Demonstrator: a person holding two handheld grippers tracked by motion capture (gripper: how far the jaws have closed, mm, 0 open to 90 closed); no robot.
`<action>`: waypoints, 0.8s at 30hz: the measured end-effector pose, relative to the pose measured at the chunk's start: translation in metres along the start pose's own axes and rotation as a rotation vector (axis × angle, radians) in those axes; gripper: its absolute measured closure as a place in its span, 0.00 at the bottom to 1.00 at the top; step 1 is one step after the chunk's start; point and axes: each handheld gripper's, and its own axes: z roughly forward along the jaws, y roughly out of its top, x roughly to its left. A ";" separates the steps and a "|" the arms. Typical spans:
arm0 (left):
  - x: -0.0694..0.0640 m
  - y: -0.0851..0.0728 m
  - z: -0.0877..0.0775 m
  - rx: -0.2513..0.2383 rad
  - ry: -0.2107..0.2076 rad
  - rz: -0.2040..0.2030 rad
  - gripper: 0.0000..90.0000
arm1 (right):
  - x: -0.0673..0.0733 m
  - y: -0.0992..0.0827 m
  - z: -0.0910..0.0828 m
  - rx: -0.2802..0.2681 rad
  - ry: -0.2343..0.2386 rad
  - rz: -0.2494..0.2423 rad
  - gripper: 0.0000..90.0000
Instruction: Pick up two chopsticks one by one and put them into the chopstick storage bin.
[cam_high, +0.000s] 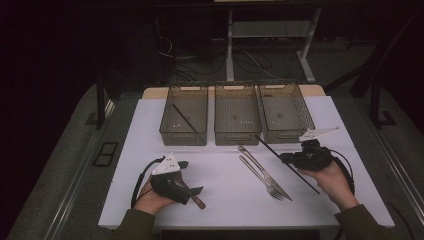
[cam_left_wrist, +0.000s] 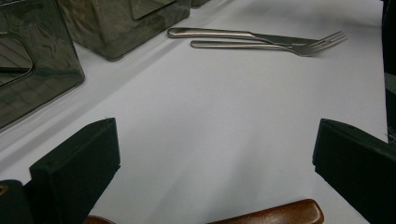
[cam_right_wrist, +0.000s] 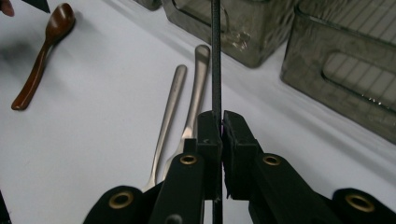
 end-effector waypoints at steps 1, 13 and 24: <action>0.000 0.000 0.000 0.000 0.000 -0.002 0.00 | 0.001 0.003 0.001 0.000 -0.002 -0.002 0.94; 0.000 0.000 -0.001 -0.004 0.001 0.001 0.00 | 0.014 0.034 0.019 -0.004 0.036 -0.058 0.94; -0.001 0.001 -0.002 -0.011 0.004 -0.003 0.00 | 0.022 0.061 0.034 -0.017 0.056 -0.085 0.94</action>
